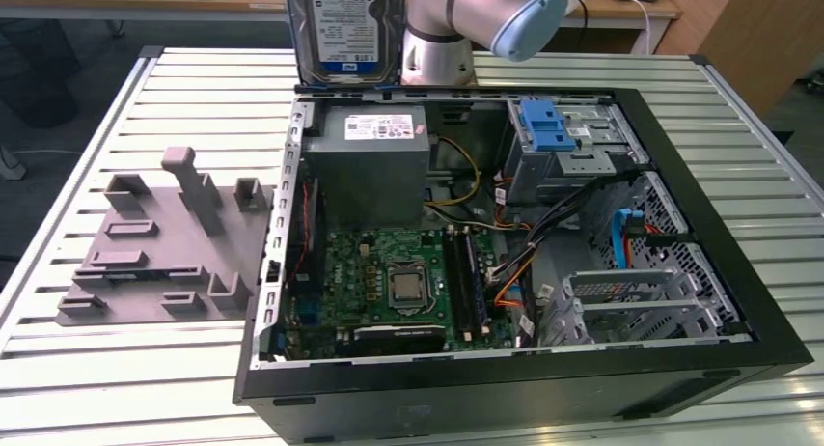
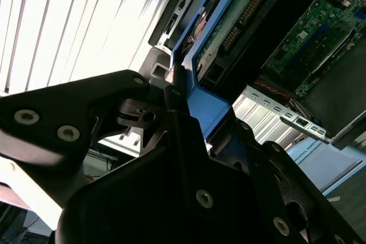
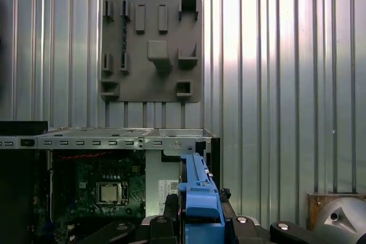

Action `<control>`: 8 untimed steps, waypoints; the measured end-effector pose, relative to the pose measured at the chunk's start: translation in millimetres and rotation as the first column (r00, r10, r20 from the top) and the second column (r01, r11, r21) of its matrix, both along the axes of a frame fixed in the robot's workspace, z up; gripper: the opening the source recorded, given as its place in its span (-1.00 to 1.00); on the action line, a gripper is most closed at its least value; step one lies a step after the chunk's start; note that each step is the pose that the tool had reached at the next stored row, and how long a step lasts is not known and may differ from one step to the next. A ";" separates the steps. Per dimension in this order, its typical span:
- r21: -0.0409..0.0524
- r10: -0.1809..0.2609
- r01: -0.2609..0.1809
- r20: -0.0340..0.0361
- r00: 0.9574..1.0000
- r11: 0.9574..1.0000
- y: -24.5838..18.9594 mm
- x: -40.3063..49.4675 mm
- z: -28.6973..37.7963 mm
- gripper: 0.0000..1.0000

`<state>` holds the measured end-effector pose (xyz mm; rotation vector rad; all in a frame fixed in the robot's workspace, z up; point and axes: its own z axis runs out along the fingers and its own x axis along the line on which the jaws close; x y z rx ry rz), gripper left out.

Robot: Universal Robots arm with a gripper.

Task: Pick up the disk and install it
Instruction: 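Pick up the disk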

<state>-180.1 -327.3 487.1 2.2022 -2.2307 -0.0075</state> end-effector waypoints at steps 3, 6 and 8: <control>0.000 0.000 0.000 0.000 1.000 1.000 0.0 2.2 0.0 -0.27; 0.000 0.000 0.000 0.000 1.000 1.000 0.0 4.4 0.0 -0.27; 0.000 0.000 0.000 0.000 1.000 1.000 0.0 6.0 0.0 -0.27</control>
